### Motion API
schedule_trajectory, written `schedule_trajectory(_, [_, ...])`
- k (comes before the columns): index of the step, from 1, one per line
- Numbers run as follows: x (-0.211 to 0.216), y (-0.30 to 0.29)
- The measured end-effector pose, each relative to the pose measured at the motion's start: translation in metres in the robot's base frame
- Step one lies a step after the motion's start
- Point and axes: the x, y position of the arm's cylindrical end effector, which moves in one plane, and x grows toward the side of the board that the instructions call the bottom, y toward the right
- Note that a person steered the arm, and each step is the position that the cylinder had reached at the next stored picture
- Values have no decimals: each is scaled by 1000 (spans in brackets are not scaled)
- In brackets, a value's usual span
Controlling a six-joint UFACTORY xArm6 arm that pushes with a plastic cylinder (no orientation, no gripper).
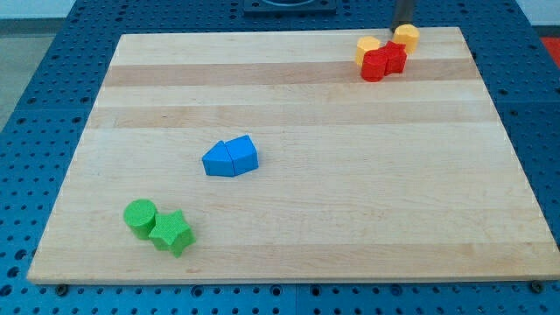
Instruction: Move the green star towards center
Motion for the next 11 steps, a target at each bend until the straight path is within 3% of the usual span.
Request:
schedule_trajectory(4, [32, 14])
schedule_trajectory(6, [39, -31])
schedule_trajectory(9, [45, 7])
schedule_trajectory(11, [77, -93])
